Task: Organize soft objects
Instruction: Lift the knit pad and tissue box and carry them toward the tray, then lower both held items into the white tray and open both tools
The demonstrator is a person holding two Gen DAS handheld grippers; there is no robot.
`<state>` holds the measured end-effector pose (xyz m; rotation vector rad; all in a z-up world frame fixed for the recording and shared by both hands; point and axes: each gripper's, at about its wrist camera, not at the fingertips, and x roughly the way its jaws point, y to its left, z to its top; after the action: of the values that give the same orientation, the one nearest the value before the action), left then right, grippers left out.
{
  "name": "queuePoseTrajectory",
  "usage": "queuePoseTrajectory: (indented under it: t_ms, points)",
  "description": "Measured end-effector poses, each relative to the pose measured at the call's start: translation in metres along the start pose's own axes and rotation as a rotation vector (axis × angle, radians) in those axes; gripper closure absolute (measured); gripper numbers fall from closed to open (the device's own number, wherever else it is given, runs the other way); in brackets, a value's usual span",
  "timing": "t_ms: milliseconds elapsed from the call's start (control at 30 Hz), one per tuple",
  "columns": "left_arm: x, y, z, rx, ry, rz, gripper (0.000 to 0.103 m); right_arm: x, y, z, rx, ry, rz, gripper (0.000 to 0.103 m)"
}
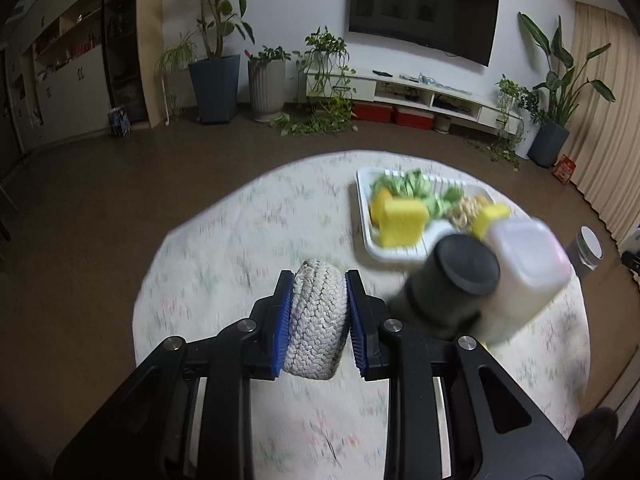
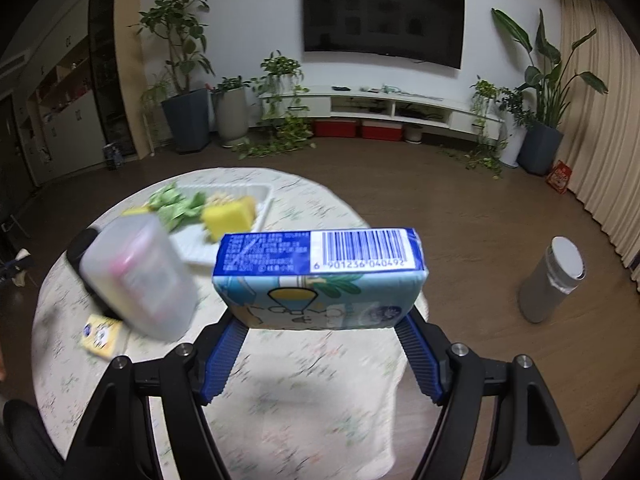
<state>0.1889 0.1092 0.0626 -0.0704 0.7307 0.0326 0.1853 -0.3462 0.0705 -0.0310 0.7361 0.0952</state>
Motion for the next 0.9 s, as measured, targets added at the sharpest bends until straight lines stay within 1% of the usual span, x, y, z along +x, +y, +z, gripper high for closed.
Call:
queuePoseTrajectory:
  t_ms: [133, 233, 333, 433, 533, 633, 700, 767, 900]
  points:
    - [0.015, -0.015, 0.040, 0.088, -0.011, 0.002, 0.080, 0.019, -0.016, 0.031, -0.001, 0.015, -0.015, 0.027]
    - [0.030, -0.036, 0.065, 0.158, -0.008, -0.017, 0.080, 0.035, -0.016, 0.057, -0.022, 0.018, -0.017, 0.027]
    - [0.053, -0.060, 0.086, 0.227, 0.019, -0.061, 0.080, 0.054, -0.004, 0.084, -0.061, 0.026, -0.006, 0.027]
    - [0.081, -0.087, 0.102, 0.294, 0.079, -0.103, 0.080, 0.080, 0.018, 0.110, -0.103, 0.048, 0.021, 0.027]
    - [0.105, -0.115, 0.112, 0.373, 0.135, -0.128, 0.079, 0.108, 0.040, 0.128, -0.136, 0.087, 0.073, 0.027]
    - [0.125, -0.134, 0.122, 0.421, 0.184, -0.157, 0.079, 0.135, 0.065, 0.141, -0.198, 0.130, 0.103, 0.027]
    - [0.142, -0.146, 0.125, 0.453, 0.230, -0.174, 0.079, 0.151, 0.082, 0.144, -0.231, 0.165, 0.133, 0.027]
    - [0.157, -0.157, 0.121, 0.490, 0.278, -0.181, 0.079, 0.169, 0.099, 0.146, -0.270, 0.205, 0.154, 0.027]
    - [0.178, -0.180, 0.109, 0.574, 0.349, -0.207, 0.079, 0.201, 0.125, 0.143, -0.329, 0.269, 0.187, 0.027]
